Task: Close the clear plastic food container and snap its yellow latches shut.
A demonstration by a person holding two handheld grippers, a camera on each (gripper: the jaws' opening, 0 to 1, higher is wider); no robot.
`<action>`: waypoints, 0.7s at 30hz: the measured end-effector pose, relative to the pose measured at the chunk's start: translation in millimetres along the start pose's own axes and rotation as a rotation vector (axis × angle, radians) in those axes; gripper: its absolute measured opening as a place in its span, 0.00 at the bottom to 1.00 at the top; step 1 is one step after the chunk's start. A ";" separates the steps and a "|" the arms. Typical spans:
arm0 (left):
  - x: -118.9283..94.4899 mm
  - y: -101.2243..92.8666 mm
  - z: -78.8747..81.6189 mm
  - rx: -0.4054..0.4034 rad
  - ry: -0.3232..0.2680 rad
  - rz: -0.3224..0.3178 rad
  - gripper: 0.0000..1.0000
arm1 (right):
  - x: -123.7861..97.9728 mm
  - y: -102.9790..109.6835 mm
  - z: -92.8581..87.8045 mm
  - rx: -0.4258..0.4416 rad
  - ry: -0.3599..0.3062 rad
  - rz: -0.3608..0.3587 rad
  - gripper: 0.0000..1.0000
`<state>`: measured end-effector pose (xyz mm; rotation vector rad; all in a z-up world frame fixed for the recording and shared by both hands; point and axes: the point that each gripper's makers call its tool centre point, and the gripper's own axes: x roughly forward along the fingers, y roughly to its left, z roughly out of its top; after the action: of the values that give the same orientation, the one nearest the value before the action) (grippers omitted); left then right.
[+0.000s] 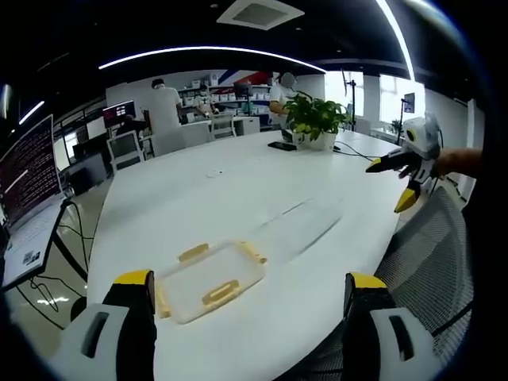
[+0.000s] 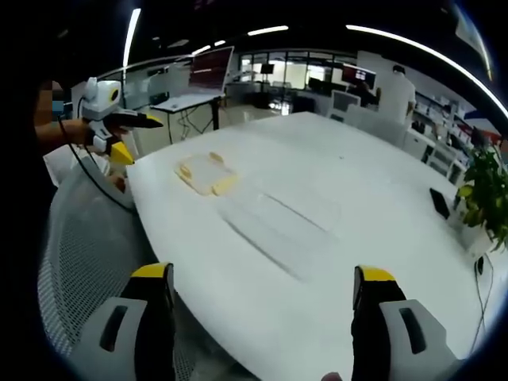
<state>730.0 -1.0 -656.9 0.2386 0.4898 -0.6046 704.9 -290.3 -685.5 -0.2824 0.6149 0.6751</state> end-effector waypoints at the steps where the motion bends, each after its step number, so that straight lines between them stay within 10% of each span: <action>1: -0.6 2.3 0.1 0.002 0.000 0.002 0.96 | 0.6 0.0 1.2 -0.006 0.001 0.001 0.91; 21: -3.1 35.4 -2.4 0.024 0.022 0.014 0.92 | 14.8 -1.2 28.7 -0.102 0.009 0.064 0.88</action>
<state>748.0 29.7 -654.8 0.2716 0.5016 -0.5951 727.3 -271.4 -671.9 -0.3621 0.6008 0.7685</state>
